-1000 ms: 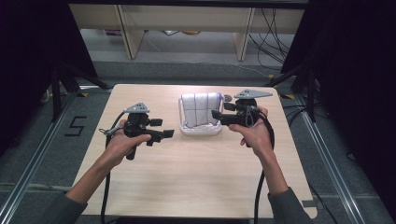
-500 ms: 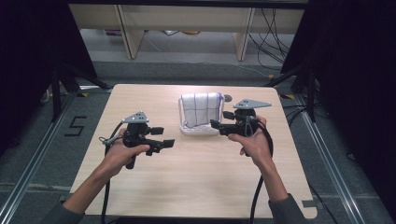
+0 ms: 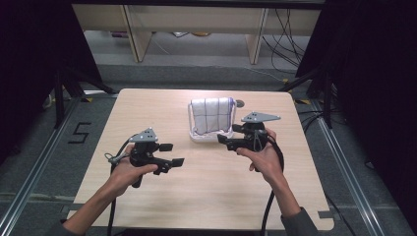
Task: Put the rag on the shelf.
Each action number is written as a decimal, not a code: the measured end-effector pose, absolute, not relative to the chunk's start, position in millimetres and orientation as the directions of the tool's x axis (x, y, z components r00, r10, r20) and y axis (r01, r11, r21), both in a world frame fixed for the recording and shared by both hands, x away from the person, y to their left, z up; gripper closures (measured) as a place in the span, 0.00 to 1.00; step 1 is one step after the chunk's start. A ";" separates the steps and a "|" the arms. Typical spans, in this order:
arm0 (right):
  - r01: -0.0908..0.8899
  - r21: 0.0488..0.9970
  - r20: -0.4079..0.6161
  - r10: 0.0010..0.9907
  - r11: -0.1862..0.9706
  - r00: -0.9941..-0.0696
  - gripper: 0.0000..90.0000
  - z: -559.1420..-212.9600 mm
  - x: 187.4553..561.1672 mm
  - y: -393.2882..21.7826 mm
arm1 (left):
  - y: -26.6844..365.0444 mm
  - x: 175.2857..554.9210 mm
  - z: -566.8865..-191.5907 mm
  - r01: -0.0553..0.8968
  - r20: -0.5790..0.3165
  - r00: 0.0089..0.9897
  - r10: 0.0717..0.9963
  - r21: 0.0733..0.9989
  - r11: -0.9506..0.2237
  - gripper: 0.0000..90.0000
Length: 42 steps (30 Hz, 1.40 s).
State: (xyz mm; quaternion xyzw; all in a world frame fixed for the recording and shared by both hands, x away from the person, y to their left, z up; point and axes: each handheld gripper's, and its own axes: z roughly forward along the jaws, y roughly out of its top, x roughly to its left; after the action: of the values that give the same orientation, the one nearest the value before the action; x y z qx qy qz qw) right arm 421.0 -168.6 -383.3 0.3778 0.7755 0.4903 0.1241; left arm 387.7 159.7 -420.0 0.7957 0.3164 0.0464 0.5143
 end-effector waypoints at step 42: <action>0.521 0.786 0.190 0.671 0.334 -0.717 0.22 -457.8 356.5 -147.8 | 199.4 329.9 -490.2 0.454 -0.224 0.797 0.561 0.835 -0.311 0.23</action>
State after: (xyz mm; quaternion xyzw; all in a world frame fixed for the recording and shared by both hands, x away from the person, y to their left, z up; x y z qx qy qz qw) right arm 356.5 -147.8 -457.8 0.3668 0.8124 0.4454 0.0844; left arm 329.9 199.4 -490.2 0.8077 0.3141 0.0542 0.4961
